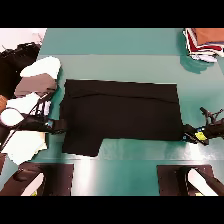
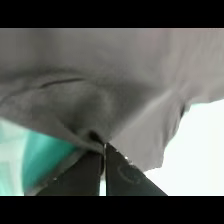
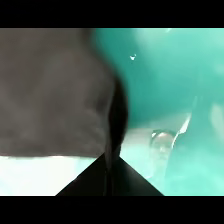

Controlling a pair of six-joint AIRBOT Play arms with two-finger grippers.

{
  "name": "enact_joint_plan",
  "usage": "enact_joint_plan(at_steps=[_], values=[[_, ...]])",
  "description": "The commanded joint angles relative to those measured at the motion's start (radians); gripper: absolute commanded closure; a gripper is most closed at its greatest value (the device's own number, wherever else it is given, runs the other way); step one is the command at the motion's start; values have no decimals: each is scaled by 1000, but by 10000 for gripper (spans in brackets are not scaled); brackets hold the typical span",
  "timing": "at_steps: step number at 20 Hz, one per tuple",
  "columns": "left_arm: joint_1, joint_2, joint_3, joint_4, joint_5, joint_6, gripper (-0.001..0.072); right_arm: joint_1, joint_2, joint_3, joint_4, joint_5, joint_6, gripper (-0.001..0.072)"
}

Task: Fold the shirts.

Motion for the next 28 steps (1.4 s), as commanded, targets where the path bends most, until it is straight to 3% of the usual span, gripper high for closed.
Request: enact_joint_plan(at_steps=[1,4,8,11,16,23,24,25,26,28], values=[[0,151,3,48,-187,-66,689,7,143,16,-73,124,3,699],[-1,204,50,-10,-313,-70,689,7,254,93,-79,195,21,700],[-1,153,180,13,-160,-9,690,7,257,231,-61,180,23,700],[0,6,258,43,-3,31,689,45,124,332,-52,142,19,700],[0,-343,393,52,163,100,688,215,-195,541,-50,-37,25,700],[0,-645,584,53,314,126,686,249,-556,841,-32,-59,31,697],[0,-653,597,52,318,129,617,249,-591,879,-28,-51,29,685],[0,-655,605,51,320,132,270,249,-621,910,-3,-50,28,526],[0,-655,613,51,315,132,120,240,-647,942,35,-41,18,352],[0,-653,644,51,275,132,119,213,-674,991,119,-4,-39,341]])
